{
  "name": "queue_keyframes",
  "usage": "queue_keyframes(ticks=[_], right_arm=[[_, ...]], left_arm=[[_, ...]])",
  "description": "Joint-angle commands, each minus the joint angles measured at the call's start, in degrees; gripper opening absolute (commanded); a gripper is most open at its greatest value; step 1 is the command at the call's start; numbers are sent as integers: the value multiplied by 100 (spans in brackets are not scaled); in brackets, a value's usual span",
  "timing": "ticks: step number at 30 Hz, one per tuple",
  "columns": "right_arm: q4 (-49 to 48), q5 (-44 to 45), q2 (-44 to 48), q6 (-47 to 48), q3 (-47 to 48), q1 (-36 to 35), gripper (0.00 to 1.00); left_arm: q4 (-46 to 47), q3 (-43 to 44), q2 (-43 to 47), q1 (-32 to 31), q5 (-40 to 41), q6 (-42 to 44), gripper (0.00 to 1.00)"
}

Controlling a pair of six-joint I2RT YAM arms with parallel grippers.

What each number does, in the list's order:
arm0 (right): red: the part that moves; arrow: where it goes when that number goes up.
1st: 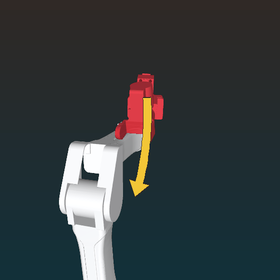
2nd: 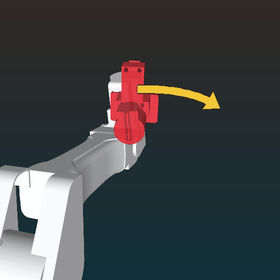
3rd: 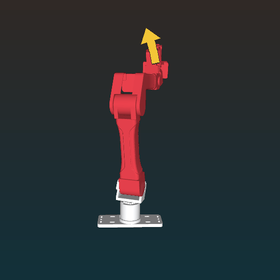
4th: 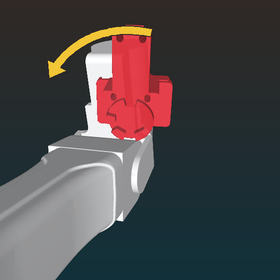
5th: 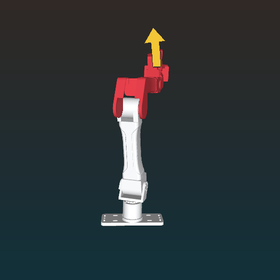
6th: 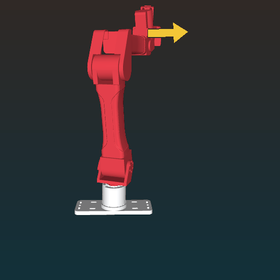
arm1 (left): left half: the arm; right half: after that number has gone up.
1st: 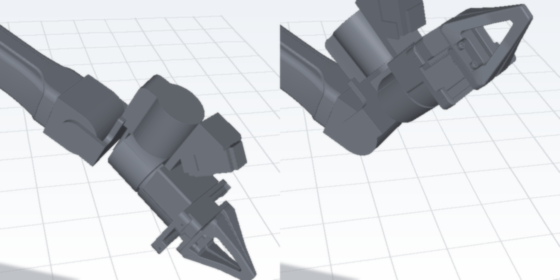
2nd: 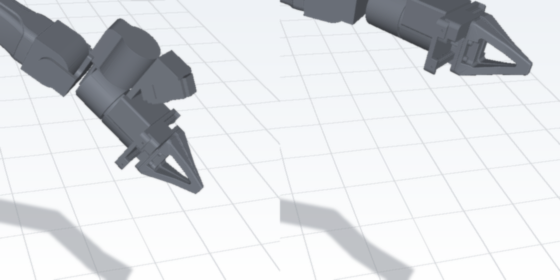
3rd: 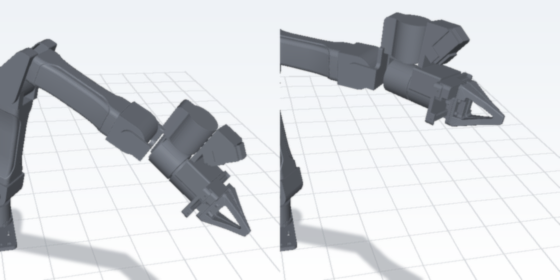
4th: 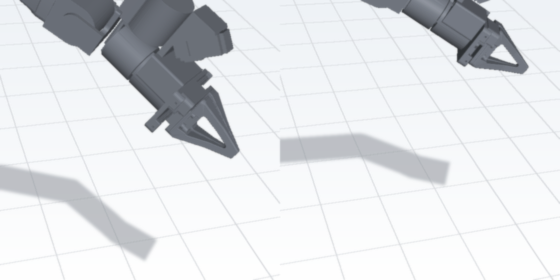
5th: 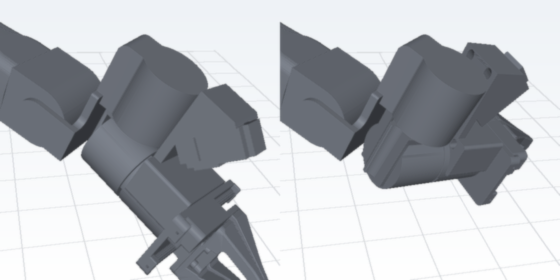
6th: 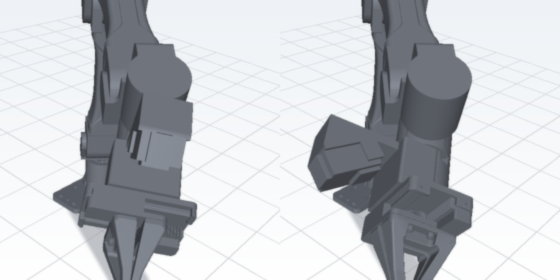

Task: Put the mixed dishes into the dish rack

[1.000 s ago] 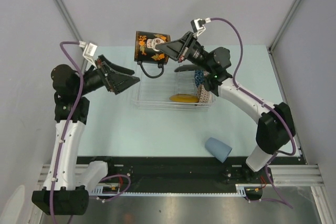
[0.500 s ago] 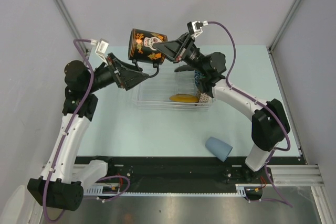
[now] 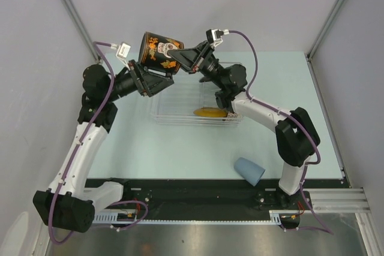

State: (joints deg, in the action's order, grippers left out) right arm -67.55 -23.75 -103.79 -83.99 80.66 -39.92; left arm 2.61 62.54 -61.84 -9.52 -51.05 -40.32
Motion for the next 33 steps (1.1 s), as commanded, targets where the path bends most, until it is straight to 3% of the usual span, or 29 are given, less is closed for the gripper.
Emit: queue_keyframes(ticks=[1,5,9,14,17,18,19,25,26,28,31,33], right_arm=[[-1137,248,-53,-109,573,-384,0],[-1234,292,-186,-135,538,-534,0],[-1305,327,-194,-118,380,-622,0],[-1392,318,-282,-180,275,-754,0],[-1419,248,-352,-180,231,-807,0],[-1436,230,-344,-171,187,-798,0],[-1437,222,-344,-197,143,-780,0],[-1445,28,-300,-294,-120,-587,1],[-1454,-42,-291,-355,-156,-561,11],[-1463,-191,-309,-434,-235,-464,14],[-1410,-524,-326,-619,-323,-289,31],[-1271,-753,-257,-567,-524,-192,49]], left_arm=[[450,126,76,-112,-2,-82,80],[459,223,58,-33,86,-169,74],[617,337,15,117,130,-371,51],[644,373,-3,187,148,-389,43],[574,373,14,222,192,-328,19],[539,381,14,231,209,-302,5],[460,381,23,266,218,-267,0],[416,285,120,424,218,-214,0],[407,311,129,433,235,-170,0],[311,372,146,521,236,-91,0],[214,592,138,731,288,23,1],[47,829,137,872,524,41,0]])
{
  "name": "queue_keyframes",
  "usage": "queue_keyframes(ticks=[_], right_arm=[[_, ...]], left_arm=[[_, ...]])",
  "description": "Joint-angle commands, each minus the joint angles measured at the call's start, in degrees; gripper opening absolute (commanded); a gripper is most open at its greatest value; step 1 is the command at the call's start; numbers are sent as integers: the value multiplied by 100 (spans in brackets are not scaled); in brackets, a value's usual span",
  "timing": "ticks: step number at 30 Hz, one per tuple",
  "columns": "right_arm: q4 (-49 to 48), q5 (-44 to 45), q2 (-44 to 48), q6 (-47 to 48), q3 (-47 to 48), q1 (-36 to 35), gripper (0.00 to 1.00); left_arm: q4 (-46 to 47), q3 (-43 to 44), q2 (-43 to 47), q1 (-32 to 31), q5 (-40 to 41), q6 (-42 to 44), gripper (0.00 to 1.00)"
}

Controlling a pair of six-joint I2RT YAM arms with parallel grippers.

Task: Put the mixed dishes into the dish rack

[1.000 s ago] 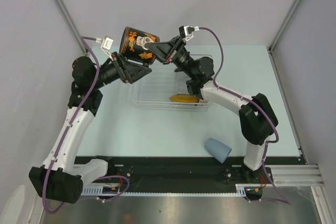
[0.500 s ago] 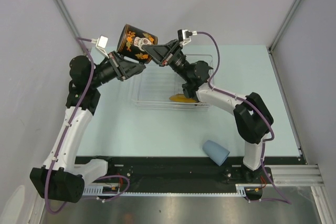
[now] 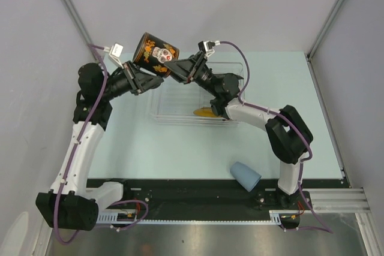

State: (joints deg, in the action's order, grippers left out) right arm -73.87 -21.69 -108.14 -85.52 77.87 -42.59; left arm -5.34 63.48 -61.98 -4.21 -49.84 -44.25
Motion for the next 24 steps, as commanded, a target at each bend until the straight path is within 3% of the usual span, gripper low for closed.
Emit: queue_keyframes(ticks=[1,3,4,10,13,19,24], right_arm=[[-560,-1221,222,-387,-315,188,66],[-506,-1468,284,-361,-587,303,84],[-506,-1661,354,-369,-667,426,99],[-243,-2417,1081,-168,-1475,1136,100],[265,-2707,1897,191,-1731,1760,100],[3222,-2568,3912,2018,-1661,2798,100],[4440,-2796,5003,2899,-1625,3476,100]], left_arm=[[851,788,133,403,449,391,0],[703,1060,89,579,545,452,0],[649,1157,11,588,563,591,0],[578,1456,-183,588,817,847,0],[17,1404,-429,265,1343,1555,0],[-397,868,-921,-519,2618,2622,0],[-608,981,-1544,-923,3656,3079,0]])
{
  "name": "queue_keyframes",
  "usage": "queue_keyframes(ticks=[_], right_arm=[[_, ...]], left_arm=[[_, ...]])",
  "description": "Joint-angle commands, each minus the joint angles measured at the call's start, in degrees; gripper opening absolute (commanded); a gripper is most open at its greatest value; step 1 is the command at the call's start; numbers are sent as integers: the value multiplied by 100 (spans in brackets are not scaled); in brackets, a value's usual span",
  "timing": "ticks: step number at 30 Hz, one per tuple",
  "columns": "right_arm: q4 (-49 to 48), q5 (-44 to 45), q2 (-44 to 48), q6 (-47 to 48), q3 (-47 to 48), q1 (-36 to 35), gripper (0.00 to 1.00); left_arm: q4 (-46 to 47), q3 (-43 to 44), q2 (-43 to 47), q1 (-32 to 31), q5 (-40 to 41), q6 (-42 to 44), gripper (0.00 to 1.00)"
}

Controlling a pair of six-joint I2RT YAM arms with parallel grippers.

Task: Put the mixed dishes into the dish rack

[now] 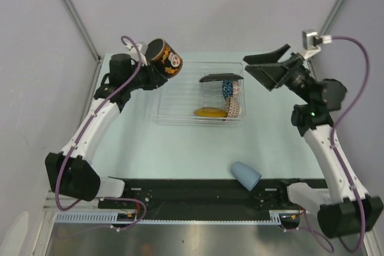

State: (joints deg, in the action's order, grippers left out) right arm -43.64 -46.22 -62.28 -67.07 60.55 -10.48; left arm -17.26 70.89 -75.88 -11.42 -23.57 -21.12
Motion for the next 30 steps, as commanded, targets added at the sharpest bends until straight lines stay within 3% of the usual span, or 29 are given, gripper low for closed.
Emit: queue_keyframes(ticks=[1,6,30], right_arm=[[1811,-318,488,1169,106,257,100],[2351,-169,647,1460,53,301,100],[2465,-370,427,1565,-211,652,100]], left_arm=[[548,345,-225,-255,1126,837,0],[662,522,-717,-361,1381,961,0],[1699,636,-2949,-660,1566,1708,0]])
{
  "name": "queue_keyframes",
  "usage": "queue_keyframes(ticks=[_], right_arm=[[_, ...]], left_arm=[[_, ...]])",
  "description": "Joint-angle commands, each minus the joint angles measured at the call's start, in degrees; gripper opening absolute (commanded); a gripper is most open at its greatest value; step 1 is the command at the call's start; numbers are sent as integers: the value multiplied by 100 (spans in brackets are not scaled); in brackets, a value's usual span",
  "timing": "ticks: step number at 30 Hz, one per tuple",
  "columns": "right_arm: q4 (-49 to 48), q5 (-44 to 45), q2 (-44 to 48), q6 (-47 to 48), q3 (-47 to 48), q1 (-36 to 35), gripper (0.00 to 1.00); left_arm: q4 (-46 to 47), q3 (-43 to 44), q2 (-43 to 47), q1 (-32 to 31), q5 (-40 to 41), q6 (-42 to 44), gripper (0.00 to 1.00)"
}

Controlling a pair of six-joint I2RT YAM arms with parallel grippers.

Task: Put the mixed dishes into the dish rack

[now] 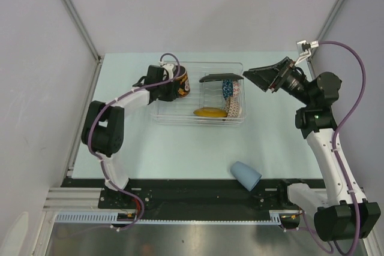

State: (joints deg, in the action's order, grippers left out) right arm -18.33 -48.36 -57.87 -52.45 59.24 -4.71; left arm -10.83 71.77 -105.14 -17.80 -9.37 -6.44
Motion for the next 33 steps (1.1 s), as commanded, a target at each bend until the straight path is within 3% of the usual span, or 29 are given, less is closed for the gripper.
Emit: queue_keyframes(ticks=[1,19,22,23,24,28,30,32,33], right_arm=[[-74,-165,-14,103,-141,76,100],[-197,-244,-49,121,-414,155,100],[-198,-200,-49,77,-422,181,100],[-198,-192,-49,77,-414,181,100],[-180,-157,-41,77,-414,172,100],[555,72,47,375,-414,216,100],[952,273,135,752,-414,207,100],[2004,536,240,1199,-335,138,100],[2470,1069,276,1785,-274,85,100]], left_arm=[[1065,575,-67,-22,163,257,0],[1127,514,-428,-22,190,441,2],[943,321,-332,-13,207,354,33],[899,225,-288,-21,224,328,48],[881,189,-218,-22,225,310,56],[820,74,-59,-22,207,266,67],[741,92,20,-22,137,240,67],[627,144,99,-22,67,231,68],[591,162,151,-22,32,196,68]])
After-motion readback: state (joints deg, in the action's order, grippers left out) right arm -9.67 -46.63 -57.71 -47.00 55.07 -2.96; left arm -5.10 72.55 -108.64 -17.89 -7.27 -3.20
